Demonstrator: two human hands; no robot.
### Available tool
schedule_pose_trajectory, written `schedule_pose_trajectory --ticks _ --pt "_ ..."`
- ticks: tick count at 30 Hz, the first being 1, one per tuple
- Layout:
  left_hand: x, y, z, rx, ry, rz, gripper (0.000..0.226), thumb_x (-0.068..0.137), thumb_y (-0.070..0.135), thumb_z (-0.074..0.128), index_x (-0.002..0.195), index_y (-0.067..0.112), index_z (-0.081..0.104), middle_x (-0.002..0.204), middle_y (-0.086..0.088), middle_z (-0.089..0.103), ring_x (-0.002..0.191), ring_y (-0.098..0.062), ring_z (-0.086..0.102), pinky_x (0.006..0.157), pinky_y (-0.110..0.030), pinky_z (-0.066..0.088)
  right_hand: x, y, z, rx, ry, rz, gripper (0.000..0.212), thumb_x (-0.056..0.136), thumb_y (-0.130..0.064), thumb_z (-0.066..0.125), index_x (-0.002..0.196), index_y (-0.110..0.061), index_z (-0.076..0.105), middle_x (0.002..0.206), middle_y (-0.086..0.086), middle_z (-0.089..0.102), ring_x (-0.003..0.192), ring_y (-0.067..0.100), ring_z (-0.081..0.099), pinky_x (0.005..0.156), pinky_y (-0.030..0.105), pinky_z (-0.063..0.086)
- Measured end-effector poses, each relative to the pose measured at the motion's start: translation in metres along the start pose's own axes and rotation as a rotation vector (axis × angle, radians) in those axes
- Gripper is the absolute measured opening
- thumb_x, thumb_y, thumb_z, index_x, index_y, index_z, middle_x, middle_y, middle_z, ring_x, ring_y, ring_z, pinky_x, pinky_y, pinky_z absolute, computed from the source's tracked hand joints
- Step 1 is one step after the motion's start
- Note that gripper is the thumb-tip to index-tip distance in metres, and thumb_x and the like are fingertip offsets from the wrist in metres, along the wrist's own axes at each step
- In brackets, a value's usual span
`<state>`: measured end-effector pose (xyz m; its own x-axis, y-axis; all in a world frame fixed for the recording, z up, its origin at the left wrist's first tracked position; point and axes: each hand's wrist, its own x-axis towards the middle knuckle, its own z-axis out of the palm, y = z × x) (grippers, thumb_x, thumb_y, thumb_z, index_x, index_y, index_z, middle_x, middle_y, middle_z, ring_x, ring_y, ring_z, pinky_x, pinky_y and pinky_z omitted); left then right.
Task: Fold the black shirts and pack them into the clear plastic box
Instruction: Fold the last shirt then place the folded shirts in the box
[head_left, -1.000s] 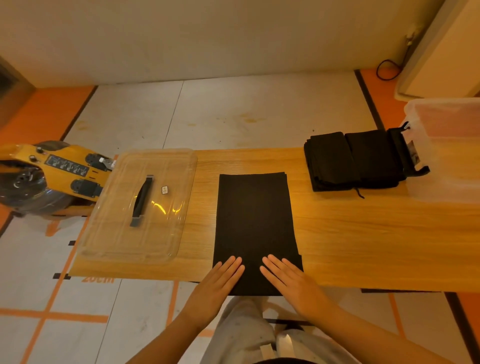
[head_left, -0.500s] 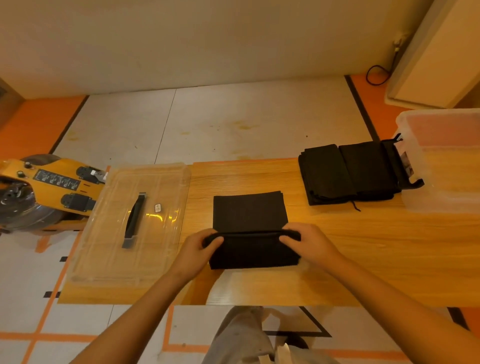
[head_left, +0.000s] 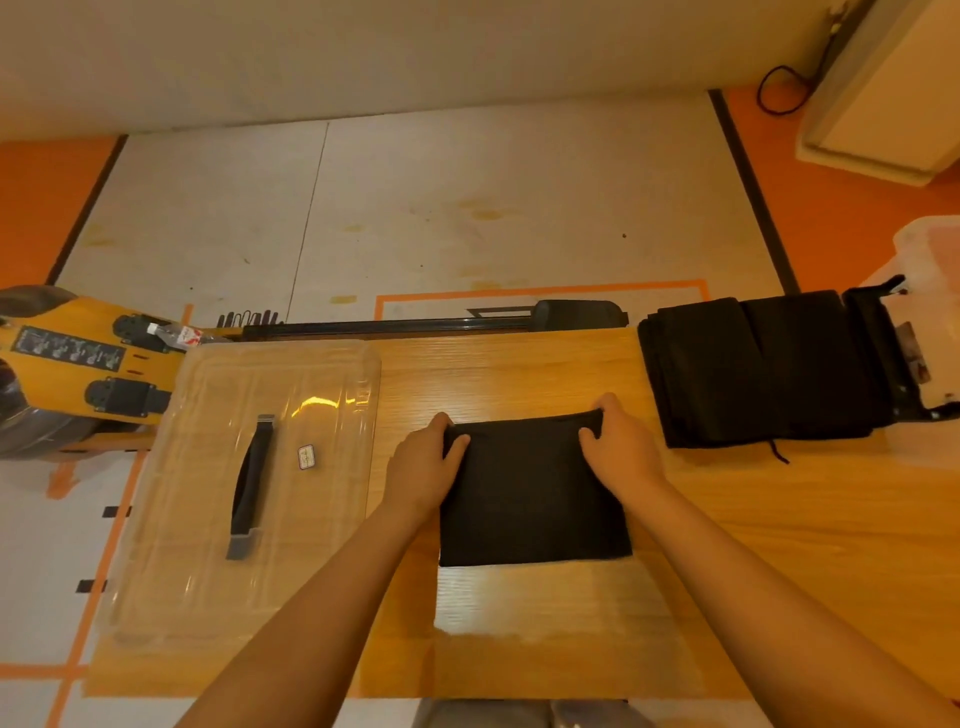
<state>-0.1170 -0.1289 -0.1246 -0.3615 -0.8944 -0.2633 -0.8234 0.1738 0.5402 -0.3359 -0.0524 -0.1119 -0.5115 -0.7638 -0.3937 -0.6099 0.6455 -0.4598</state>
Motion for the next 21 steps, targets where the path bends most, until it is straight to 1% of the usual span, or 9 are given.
schedule_pose_trajectory --ticks 2,4,6,7,10,13,17,19,21 --pt "-0.001 -0.002 -0.004 0.082 0.026 -0.024 0.022 0.098 0.038 0.051 0.106 0.018 0.049 0.082 0.003 0.061 0.076 -0.018 0.062 0.059 -0.032 0.05 -0.004 -0.002 -0.001 -0.047 0.091 0.007 0.036 0.096 -0.026 0.054 0.129 -0.016 0.044 0.102 0.004 0.061 0.092 0.019 0.059 0.075 0.034 0.054" --pt "-0.007 0.002 -0.007 0.086 0.178 -0.086 0.026 0.098 0.038 0.05 0.114 0.017 0.048 0.089 0.002 0.062 0.083 -0.019 0.064 0.06 -0.029 0.047 -0.01 -0.004 -0.001 -0.157 0.258 -0.068 0.045 0.095 -0.03 0.054 0.136 -0.015 0.043 0.125 0.007 0.056 0.115 0.021 0.052 0.093 0.034 0.049" --pt "-0.02 0.012 -0.003 0.073 0.35 -0.016 0.037 0.098 0.034 0.05 0.127 0.011 0.05 0.113 -0.006 0.062 0.103 -0.022 0.06 0.08 -0.034 0.049 -0.023 -0.012 0.009 -0.229 0.341 -0.247 0.048 0.095 -0.031 0.053 0.139 -0.014 0.045 0.139 0.009 0.049 0.131 0.025 0.043 0.108 0.039 0.038" --pt "-0.027 0.018 0.005 0.1 0.351 0.091 0.041 0.098 0.032 0.049 0.132 0.009 0.049 0.125 -0.009 0.059 0.114 -0.023 0.056 0.093 -0.036 0.046 -0.031 -0.017 0.019 -0.266 0.321 -0.372 0.048 0.095 -0.031 0.051 0.14 -0.014 0.045 0.143 0.01 0.047 0.135 0.027 0.039 0.112 0.041 0.033" --pt "-0.04 0.019 0.039 0.26 0.153 0.356 0.053 0.099 0.03 0.036 0.149 0.011 0.033 0.155 -0.006 0.033 0.143 -0.021 0.03 0.118 -0.034 0.018 -0.044 -0.013 0.058 -0.417 0.152 -0.599 0.054 0.096 -0.036 0.033 0.145 -0.014 0.037 0.151 0.007 0.038 0.143 0.022 0.024 0.117 0.041 0.018" --pt "-0.03 -0.006 0.046 0.366 0.066 0.35 0.057 0.101 0.037 0.026 0.154 0.019 0.018 0.162 -0.001 0.01 0.15 -0.015 0.005 0.121 -0.037 0.005 -0.029 0.011 0.064 -0.503 0.099 -0.508 0.058 0.096 -0.046 0.026 0.148 -0.02 0.028 0.155 0.003 0.028 0.145 0.019 0.018 0.116 0.042 0.013" --pt "-0.029 -0.023 0.033 0.373 0.106 0.218 0.06 0.099 0.041 0.018 0.155 0.02 0.005 0.162 0.001 -0.001 0.15 -0.016 -0.003 0.121 -0.036 -0.003 -0.018 0.03 0.047 -0.524 0.196 -0.345 0.059 0.099 -0.048 0.01 0.148 -0.018 0.024 0.156 0.004 0.022 0.146 0.017 0.009 0.117 0.039 -0.002" --pt "-0.038 -0.008 0.029 0.294 0.147 0.157 0.062 0.099 0.039 0.018 0.155 0.017 0.0 0.162 0.001 -0.007 0.15 -0.015 -0.006 0.121 -0.035 -0.006 -0.028 0.024 0.045 -0.474 0.255 -0.297 0.059 0.1 -0.045 0.009 0.148 -0.014 0.025 0.156 0.007 0.025 0.146 0.02 0.009 0.118 0.04 0.001" --pt "-0.058 0.015 0.039 0.261 0.15 0.216 0.062 0.099 0.033 0.023 0.155 0.014 0.003 0.163 -0.001 -0.004 0.15 -0.015 -0.006 0.121 -0.036 -0.005 -0.049 0.014 0.055 -0.45 0.25 -0.394 0.059 0.098 -0.041 0.019 0.149 -0.013 0.024 0.156 0.008 0.023 0.147 0.024 0.014 0.116 0.044 0.01"
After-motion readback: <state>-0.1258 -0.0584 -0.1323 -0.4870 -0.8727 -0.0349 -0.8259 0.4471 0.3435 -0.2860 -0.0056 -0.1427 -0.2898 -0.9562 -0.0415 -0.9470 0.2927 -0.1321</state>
